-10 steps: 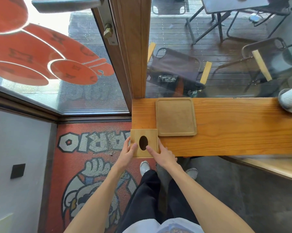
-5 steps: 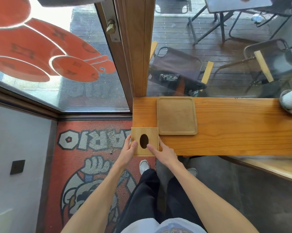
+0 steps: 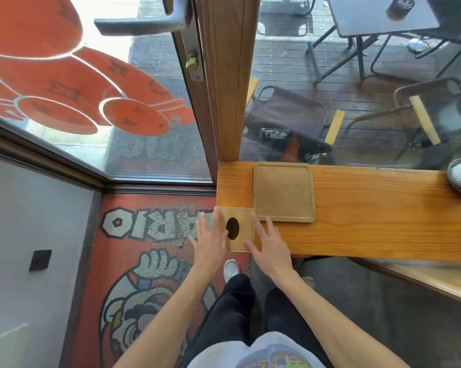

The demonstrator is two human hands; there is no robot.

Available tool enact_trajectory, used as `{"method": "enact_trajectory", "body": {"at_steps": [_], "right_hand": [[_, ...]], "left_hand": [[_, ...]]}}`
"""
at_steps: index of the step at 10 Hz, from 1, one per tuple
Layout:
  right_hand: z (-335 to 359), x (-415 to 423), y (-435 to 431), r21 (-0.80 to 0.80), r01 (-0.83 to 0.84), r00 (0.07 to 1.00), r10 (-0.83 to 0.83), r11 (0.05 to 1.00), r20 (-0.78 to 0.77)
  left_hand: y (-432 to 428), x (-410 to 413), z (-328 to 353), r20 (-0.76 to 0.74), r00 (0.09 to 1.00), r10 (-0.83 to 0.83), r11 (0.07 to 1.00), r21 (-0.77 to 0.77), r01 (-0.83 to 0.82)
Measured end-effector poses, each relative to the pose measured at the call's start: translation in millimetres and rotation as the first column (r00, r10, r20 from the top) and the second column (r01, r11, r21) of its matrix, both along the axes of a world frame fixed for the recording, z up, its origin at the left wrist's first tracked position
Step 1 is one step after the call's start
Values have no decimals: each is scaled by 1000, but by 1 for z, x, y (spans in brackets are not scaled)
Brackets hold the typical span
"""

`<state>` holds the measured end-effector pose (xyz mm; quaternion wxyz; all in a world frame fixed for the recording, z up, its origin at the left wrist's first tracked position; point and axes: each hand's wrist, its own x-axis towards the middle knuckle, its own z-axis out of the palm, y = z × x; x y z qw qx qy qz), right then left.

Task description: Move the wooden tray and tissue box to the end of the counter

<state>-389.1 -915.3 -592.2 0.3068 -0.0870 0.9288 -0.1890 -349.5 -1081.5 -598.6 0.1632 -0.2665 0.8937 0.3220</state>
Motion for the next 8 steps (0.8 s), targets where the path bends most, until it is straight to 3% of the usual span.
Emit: {"method": "enact_trajectory", "body": {"at_steps": [1, 3, 5, 6, 7, 8], "right_hand": [[2, -1, 2, 118, -179, 983, 183, 977, -31], [9, -12, 2, 185, -221, 975, 211, 958, 73], [14, -11, 1, 120, -177, 968, 150, 977, 201], [18, -16, 3, -266, 134, 943, -40, 954, 331], [21, -23, 19, -375, 321, 943, -254, 870, 216], [13, -50, 51, -164, 259, 965, -249, 952, 79]], "left_hand": [[2, 3, -4, 118, 990, -79, 992, -86, 89], [5, 1, 2, 201, 977, -76, 975, -188, 115], [11, -2, 11, 237, 968, -84, 969, -206, 135], [12, -11, 15, 243, 966, -84, 972, -193, 133], [15, -26, 24, 175, 983, -61, 974, -207, 97], [20, -43, 25, 108, 989, -105, 962, -242, 129]]}}
